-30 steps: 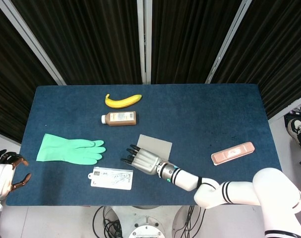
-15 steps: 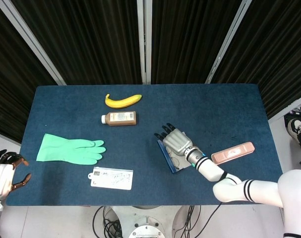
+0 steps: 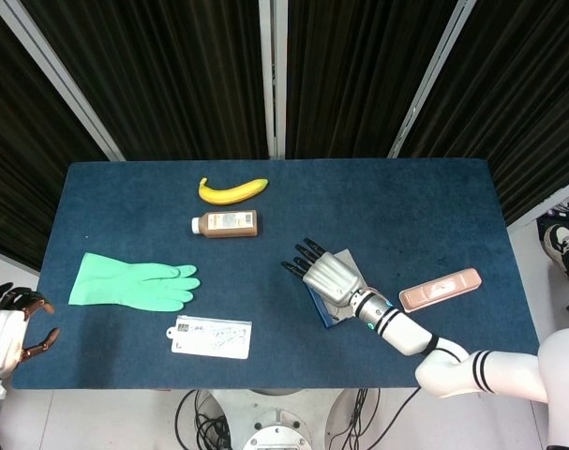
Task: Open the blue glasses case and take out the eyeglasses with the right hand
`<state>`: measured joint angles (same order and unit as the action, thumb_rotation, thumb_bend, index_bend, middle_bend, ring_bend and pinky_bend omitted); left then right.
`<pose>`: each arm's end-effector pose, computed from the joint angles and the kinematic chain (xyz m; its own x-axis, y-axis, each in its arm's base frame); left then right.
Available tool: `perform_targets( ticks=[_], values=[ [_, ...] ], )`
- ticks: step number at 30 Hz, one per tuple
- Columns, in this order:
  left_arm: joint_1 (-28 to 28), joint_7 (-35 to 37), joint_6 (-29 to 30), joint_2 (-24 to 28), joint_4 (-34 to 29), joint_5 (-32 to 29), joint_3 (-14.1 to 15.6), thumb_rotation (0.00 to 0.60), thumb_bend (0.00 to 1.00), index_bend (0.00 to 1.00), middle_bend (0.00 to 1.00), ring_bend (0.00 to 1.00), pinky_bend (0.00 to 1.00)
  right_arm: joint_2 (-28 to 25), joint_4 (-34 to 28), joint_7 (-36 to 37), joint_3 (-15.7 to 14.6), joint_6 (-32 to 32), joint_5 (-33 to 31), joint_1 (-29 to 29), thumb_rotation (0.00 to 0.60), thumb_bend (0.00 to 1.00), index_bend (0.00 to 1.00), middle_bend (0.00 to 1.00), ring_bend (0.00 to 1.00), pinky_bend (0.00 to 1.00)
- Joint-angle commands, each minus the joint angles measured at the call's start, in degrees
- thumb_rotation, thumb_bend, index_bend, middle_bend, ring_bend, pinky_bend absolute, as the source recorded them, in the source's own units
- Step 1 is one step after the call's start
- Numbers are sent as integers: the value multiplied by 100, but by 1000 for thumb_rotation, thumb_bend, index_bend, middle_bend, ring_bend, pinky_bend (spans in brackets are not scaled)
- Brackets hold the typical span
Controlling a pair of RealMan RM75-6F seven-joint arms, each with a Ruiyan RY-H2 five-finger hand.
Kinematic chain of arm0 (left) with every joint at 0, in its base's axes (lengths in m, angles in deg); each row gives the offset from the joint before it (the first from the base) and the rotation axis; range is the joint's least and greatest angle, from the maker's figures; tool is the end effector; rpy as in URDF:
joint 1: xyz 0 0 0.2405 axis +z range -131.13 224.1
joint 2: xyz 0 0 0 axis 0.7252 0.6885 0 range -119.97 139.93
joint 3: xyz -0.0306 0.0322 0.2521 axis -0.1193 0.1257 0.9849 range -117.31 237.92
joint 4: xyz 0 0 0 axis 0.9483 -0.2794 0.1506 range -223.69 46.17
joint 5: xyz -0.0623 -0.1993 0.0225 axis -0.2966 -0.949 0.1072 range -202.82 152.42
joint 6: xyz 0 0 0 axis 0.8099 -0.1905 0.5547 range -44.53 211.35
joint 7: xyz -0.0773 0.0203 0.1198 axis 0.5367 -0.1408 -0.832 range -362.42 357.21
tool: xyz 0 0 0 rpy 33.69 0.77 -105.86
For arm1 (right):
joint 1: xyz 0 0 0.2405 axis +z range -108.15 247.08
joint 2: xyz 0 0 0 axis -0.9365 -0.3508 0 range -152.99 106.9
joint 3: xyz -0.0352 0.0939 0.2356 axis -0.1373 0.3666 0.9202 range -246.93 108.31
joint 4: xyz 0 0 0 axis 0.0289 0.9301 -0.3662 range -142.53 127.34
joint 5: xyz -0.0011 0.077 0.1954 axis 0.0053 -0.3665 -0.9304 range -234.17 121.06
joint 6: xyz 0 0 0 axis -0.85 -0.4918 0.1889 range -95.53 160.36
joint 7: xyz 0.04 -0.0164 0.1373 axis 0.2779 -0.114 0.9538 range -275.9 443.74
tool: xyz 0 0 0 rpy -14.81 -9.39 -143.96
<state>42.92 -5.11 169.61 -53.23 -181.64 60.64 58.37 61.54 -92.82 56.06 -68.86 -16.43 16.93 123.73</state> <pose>-0.3148 0.1706 0.1638 0.4416 0.0080 0.8972 0.8971 0.0135 -0.4416 -0.1118 -0.3373 -0.0291 0.7881 -0.0787 0.6105 -0.4685 -0.7200 0.5119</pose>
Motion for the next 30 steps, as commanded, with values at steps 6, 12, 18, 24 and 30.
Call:
perform_targets(
  ticks=[6, 12, 18, 24, 30],
  values=[
    [-6, -7, -12, 0, 2, -9, -3, 600, 238, 478, 374, 228, 144, 124, 195, 236, -8, 18, 252, -94, 600, 107, 0, 163, 0, 0],
    [-1, -25, -1, -3, -3, -4, -1, 600, 239, 478, 374, 228, 143, 375, 328, 264, 79, 182, 353, 2, 600, 99, 0, 162, 0, 0],
    [-3, -13, -6, -3, 3, -8, -2, 600, 238, 478, 374, 228, 143, 785, 624, 160, 419, 368, 69, 186, 600, 203, 0, 173, 0, 0],
    [-5, 33, -12, 8, 6, -1, 1, 600, 239, 477, 374, 228, 143, 1158, 1078, -202, 723, 637, -528, 428, 600, 324, 0, 173, 0, 0],
    [-8, 61, -18, 16, 8, 6, 4, 600, 239, 477, 374, 228, 143, 1397, 1488, -422, 979, 684, -1142, 550, 600, 337, 0, 179, 0, 0]
  ],
)
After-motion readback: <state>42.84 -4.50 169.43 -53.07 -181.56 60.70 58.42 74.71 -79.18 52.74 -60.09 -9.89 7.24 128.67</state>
